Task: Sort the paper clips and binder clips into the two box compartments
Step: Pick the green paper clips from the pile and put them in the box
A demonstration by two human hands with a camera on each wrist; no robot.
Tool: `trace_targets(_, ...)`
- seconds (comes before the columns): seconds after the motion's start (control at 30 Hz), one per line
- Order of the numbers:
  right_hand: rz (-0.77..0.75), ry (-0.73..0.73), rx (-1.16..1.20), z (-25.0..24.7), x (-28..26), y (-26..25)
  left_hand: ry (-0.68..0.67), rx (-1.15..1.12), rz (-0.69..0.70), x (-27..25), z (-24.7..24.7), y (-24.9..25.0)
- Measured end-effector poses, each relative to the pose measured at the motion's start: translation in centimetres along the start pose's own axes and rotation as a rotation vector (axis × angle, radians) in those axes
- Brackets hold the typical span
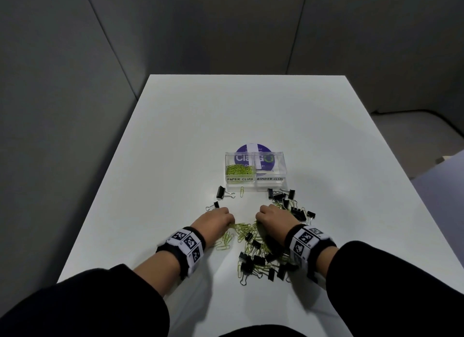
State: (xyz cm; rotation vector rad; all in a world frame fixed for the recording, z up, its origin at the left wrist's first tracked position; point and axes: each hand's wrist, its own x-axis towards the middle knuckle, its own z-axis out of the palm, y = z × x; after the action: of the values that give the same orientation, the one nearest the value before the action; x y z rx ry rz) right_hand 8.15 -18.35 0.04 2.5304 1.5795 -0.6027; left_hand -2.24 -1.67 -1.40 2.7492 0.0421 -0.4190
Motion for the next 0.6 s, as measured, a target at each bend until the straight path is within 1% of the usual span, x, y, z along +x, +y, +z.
trace_targets(0.1,0.019,-0.003,0.067,-0.2,0.2,0.7,0.050,-0.050,-0.003,-0.8,-0.7,-0.6)
trace_targets(0.23,0.033,0.022,0.217,-1.0,0.6,0.9,0.100,-0.118,-0.021,-1.0,-2.0,-0.9)
trace_targets(0.3,0.034,0.042,0.284,-1.6,0.7,0.9,0.084,-0.157,-0.028,-1.0,-2.6,-0.9)
trace_targets(0.47,0.094,0.066,0.404,-2.7,1.4,1.4,-0.020,-0.164,-0.069,-0.6,-3.0,-0.9)
trace_targets(0.53,0.094,0.073,0.427,-3.1,1.5,1.5,-0.015,-0.172,-0.068,-0.2,-3.2,-1.0)
trace_targets(0.6,0.097,0.110,0.473,-3.9,1.6,1.6,0.022,-0.193,-0.047,0.2,-4.0,-0.9)
